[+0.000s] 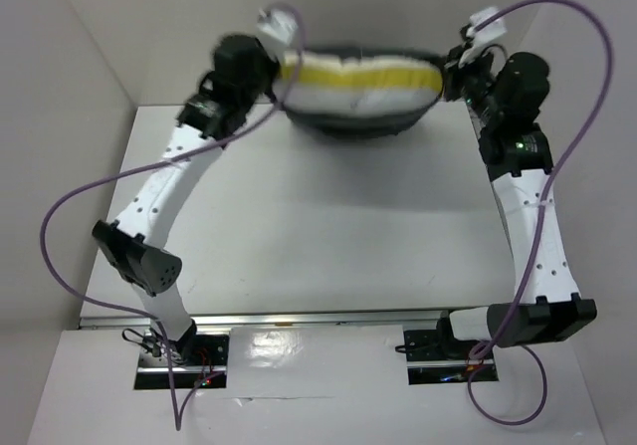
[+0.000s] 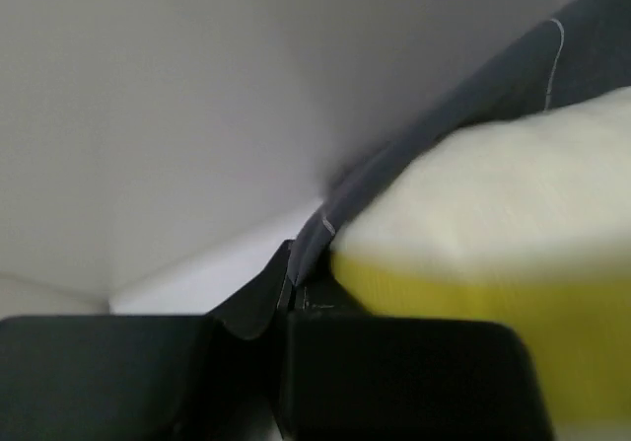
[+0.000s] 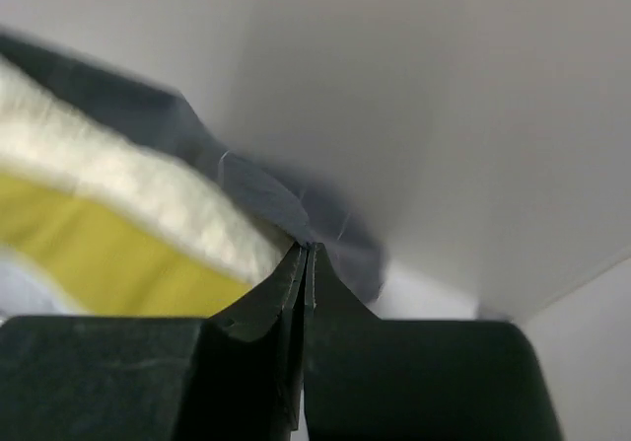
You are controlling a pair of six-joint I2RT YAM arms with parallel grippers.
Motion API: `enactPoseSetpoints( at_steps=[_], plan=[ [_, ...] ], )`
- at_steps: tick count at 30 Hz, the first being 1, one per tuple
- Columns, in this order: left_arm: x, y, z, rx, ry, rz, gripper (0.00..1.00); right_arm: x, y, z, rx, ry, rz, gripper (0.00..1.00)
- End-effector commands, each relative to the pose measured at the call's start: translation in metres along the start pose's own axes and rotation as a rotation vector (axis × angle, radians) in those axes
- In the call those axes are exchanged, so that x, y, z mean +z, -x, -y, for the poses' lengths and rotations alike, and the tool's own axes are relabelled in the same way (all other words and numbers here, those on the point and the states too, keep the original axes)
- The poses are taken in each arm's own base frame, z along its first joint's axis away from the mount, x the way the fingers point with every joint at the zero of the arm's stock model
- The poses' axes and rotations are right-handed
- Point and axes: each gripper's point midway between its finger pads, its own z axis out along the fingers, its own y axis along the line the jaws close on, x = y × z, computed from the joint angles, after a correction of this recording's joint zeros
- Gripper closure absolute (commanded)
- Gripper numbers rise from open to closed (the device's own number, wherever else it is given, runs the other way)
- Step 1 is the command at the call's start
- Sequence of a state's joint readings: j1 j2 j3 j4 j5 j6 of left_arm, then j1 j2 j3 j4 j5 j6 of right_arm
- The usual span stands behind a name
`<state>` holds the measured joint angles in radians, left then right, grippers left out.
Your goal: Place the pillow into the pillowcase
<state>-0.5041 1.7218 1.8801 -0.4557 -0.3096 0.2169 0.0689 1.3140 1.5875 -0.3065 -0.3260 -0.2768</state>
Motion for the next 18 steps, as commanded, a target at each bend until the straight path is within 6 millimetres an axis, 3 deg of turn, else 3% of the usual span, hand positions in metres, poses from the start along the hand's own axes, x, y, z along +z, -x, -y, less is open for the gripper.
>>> enactPoseSetpoints(
  at_steps=[1, 2, 5, 6, 7, 8, 9, 10, 11, 12, 15, 16, 18],
  plan=[
    [-0.213, 0.235, -0.158, -0.206, 0.328, 0.846, 1.0, -0.121, 0.246, 0.021, -0.199, -0.193, 0.741, 1.0],
    [-0.272, 0.262, -0.175, -0.208, 0.391, 1.032, 1.0, -0.132, 0.259, 0.021, -0.229, -0.209, 0.793, 1.0],
    [-0.316, 0.279, -0.185, -0.087, 0.547, 1.135, 1.0, -0.172, 0.297, 0.017, -0.335, -0.259, 0.952, 1.0],
    [-0.344, 0.284, -0.198, -0.112, 0.603, 1.2, 1.0, -0.18, 0.305, 0.016, -0.353, -0.271, 0.982, 1.0],
    [-0.346, 0.284, -0.201, -0.11, 0.627, 1.2, 1.0, -0.202, 0.315, 0.015, -0.374, -0.308, 1.047, 1.0],
    [-0.342, 0.283, -0.2, -0.102, 0.619, 1.183, 1.0, -0.204, 0.31, 0.018, -0.369, -0.317, 1.038, 1.0],
    [-0.294, 0.269, -0.178, -0.053, 0.531, 1.059, 1.0, -0.183, 0.289, 0.019, -0.351, -0.293, 0.974, 1.0],
    [-0.287, 0.256, -0.168, -0.047, 0.48, 1.02, 1.0, -0.164, 0.264, 0.018, -0.32, -0.255, 0.868, 1.0],
    [-0.26, 0.239, -0.153, -0.01, 0.436, 0.948, 1.0, -0.145, 0.24, 0.016, -0.28, -0.214, 0.789, 1.0],
    [-0.193, 0.196, -0.112, 0.06, 0.338, 0.791, 1.0, -0.11, 0.192, 0.009, -0.234, -0.138, 0.662, 1.0],
    [-0.133, 0.123, -0.068, 0.052, 0.197, 0.573, 1.0, -0.077, 0.12, -0.012, -0.153, -0.005, 0.465, 1.0],
    [-0.108, 0.088, -0.043, 0.017, 0.134, 0.472, 1.0, -0.067, 0.096, -0.021, -0.124, 0.047, 0.408, 1.0],
    [-0.083, 0.041, -0.019, -0.008, 0.063, 0.319, 1.0, -0.059, 0.07, -0.028, -0.051, 0.082, 0.328, 1.0]
  ],
)
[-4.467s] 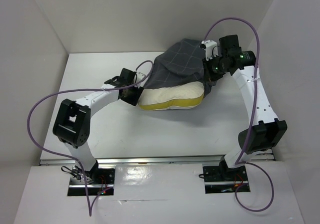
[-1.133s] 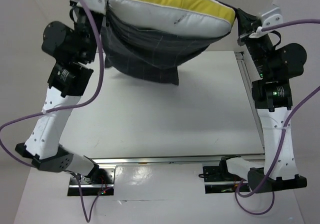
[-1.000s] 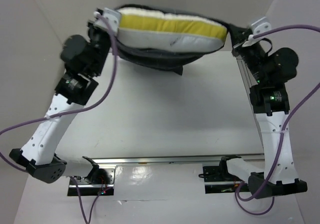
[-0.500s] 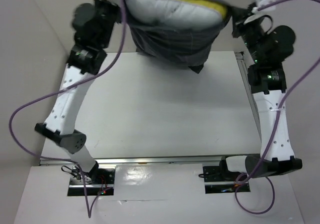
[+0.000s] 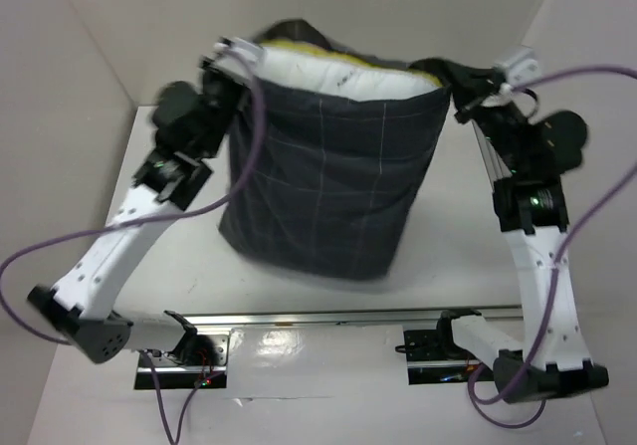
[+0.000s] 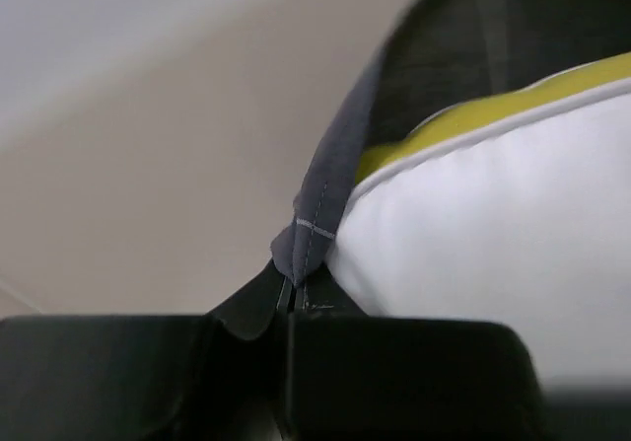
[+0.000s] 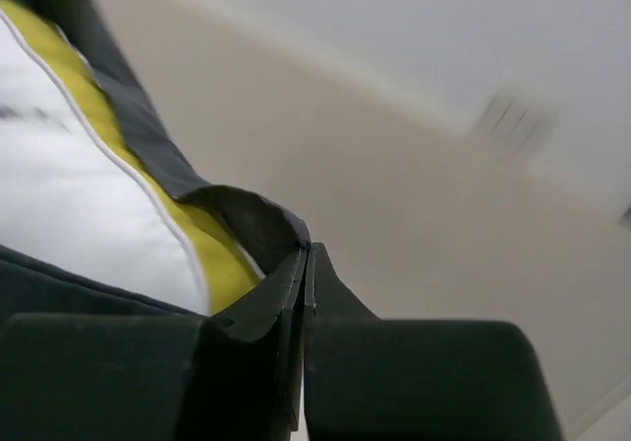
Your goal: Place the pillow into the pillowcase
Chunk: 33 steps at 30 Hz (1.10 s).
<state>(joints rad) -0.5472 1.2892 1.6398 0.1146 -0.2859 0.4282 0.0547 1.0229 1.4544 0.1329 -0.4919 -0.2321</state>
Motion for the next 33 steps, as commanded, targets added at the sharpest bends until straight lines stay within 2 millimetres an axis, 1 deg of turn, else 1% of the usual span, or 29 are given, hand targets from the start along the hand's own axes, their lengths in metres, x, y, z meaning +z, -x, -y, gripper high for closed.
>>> enactPoseSetpoints(
  at_steps=[1, 2, 3, 4, 5, 7, 8, 9, 11, 12, 13, 15, 16, 17, 18, 19, 20, 21, 22, 23, 25, 26, 27, 28, 29, 30, 31, 32, 33],
  plan=[
    [-0.018, -0.156, 0.088, -0.023, -0.201, -0.436, 1.0, -0.003, -0.104, -0.026, 0.193, 0.077, -0.268, 1.0],
    [-0.021, -0.158, 0.099, -0.017, -0.219, -0.451, 1.0, -0.002, -0.107, -0.027, 0.217, 0.08, -0.294, 1.0],
    [-0.019, -0.153, 0.092, -0.015, -0.188, -0.448, 1.0, 0.004, -0.108, -0.024, 0.225, 0.078, -0.293, 1.0],
    [-0.006, -0.133, 0.076, -0.031, -0.109, -0.389, 1.0, 0.009, -0.099, -0.013, 0.219, 0.034, -0.274, 1.0],
    [0.012, -0.07, 0.041, -0.084, -0.031, -0.244, 1.0, 0.017, -0.06, 0.003, 0.167, -0.002, -0.187, 1.0],
    [0.026, 0.0, -0.021, -0.115, 0.111, -0.077, 1.0, 0.031, -0.005, 0.028, 0.082, -0.061, -0.036, 1.0],
    [0.028, 0.062, -0.06, -0.144, 0.195, 0.08, 1.0, 0.031, 0.044, 0.042, 0.027, -0.107, 0.071, 1.0],
    [0.025, 0.088, -0.075, -0.106, 0.219, 0.142, 1.0, 0.032, 0.074, 0.051, -0.031, -0.132, 0.165, 1.0],
    [0.017, 0.125, -0.096, -0.054, 0.267, 0.247, 1.0, 0.027, 0.11, 0.057, -0.09, -0.157, 0.257, 1.0],
    [0.003, 0.153, -0.109, -0.014, 0.313, 0.334, 1.0, 0.023, 0.131, 0.06, -0.129, -0.168, 0.312, 1.0],
    [0.0, 0.162, -0.109, 0.016, 0.316, 0.364, 1.0, 0.02, 0.139, 0.063, -0.147, -0.185, 0.334, 1.0],
    [-0.013, 0.182, -0.124, 0.081, 0.391, 0.436, 1.0, 0.016, 0.154, 0.067, -0.202, -0.211, 0.386, 1.0],
    [-0.015, 0.185, -0.127, 0.086, 0.402, 0.447, 1.0, 0.007, 0.166, 0.067, -0.249, -0.228, 0.411, 1.0],
    [-0.017, 0.184, -0.127, 0.074, 0.39, 0.439, 1.0, 0.005, 0.166, 0.068, -0.259, -0.24, 0.412, 1.0],
    [0.0, 0.155, -0.104, 0.1, 0.304, 0.36, 1.0, 0.011, 0.137, 0.065, -0.235, -0.218, 0.338, 1.0],
    [0.005, 0.137, -0.091, 0.153, 0.275, 0.328, 1.0, 0.016, 0.114, 0.06, -0.225, -0.185, 0.274, 1.0],
    [-0.008, 0.137, -0.097, 0.167, 0.32, 0.353, 1.0, 0.015, 0.101, 0.055, -0.246, -0.163, 0.234, 1.0],
    [-0.005, 0.119, -0.091, 0.184, 0.326, 0.319, 1.0, 0.014, 0.092, 0.057, -0.225, -0.182, 0.218, 1.0],
    [-0.003, 0.116, -0.082, 0.14, 0.287, 0.301, 1.0, 0.008, 0.096, 0.058, -0.213, -0.208, 0.251, 1.0],
    [0.0, 0.104, -0.07, 0.14, 0.218, 0.249, 1.0, 0.009, 0.096, 0.052, -0.174, -0.18, 0.258, 1.0],
    [-0.001, 0.11, -0.088, 0.14, 0.326, 0.267, 1.0, 0.014, 0.088, 0.044, -0.195, -0.121, 0.221, 1.0],
    [-0.001, 0.124, -0.094, 0.087, 0.323, 0.281, 1.0, 0.014, 0.096, 0.05, -0.175, -0.151, 0.245, 1.0],
    [0.006, 0.119, -0.075, 0.083, 0.195, 0.223, 1.0, 0.01, 0.111, 0.057, -0.154, -0.194, 0.276, 1.0],
    [0.006, 0.124, -0.079, 0.106, 0.217, 0.247, 1.0, 0.016, 0.106, 0.052, -0.138, -0.146, 0.238, 1.0],
    [0.007, 0.122, -0.084, 0.131, 0.271, 0.27, 1.0, 0.022, 0.089, 0.044, -0.165, -0.091, 0.189, 1.0],
    [0.019, 0.096, -0.06, 0.164, 0.179, 0.192, 1.0, 0.023, 0.074, 0.047, -0.137, -0.111, 0.16, 1.0],
    [0.026, 0.08, -0.035, 0.171, 0.056, 0.142, 1.0, 0.025, 0.06, 0.047, -0.102, -0.123, 0.146, 1.0],
    [0.03, 0.062, -0.018, 0.216, 0.02, 0.111, 1.0, 0.028, 0.056, 0.043, -0.079, -0.097, 0.133, 1.0],
    [0.028, 0.053, -0.028, 0.239, 0.103, 0.104, 1.0, 0.028, 0.057, 0.035, -0.087, -0.048, 0.125, 1.0]
  ],
)
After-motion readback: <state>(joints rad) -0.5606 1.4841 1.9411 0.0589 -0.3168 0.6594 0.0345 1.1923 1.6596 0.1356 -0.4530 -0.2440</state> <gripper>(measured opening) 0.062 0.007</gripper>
